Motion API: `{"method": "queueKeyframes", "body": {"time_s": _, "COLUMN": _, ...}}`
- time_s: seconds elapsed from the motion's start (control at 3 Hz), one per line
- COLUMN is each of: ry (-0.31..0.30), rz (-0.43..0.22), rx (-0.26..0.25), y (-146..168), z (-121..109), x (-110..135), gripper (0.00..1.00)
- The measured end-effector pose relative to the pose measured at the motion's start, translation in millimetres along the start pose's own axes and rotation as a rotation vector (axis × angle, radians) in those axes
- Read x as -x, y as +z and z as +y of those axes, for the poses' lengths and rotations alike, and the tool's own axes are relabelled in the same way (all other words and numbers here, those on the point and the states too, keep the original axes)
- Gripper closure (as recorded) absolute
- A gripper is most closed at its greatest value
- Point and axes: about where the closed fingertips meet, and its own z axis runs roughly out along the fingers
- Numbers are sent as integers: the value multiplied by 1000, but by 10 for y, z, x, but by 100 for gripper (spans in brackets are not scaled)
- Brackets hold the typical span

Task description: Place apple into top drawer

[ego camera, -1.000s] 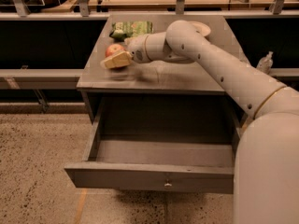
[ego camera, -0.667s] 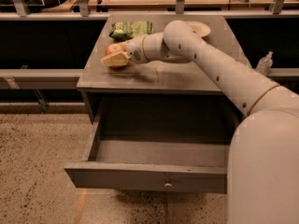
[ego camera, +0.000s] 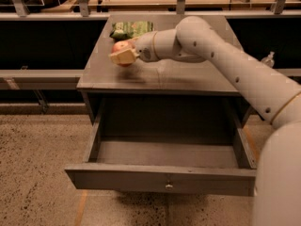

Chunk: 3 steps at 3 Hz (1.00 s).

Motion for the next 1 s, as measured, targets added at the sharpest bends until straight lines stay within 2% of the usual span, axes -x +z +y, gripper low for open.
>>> {"method": "queueKeyframes", "body": {"time_s": 0.33, "ry": 4, "rz": 15, "rx": -107, "y": -799, "z": 304, "x": 218, "gripper": 100}}
{"method": "queueKeyframes", "body": {"time_s": 0.67, "ry": 32, "rz": 48, "rx": -214, "y": -1408, "z": 651, "x": 219, "gripper": 100}}
{"method": "queueKeyframes", "body": {"time_s": 1.0, "ry": 102, "rz": 89, "rx": -258, "y": -1727, "z": 1028, "x": -229, "gripper": 100}}
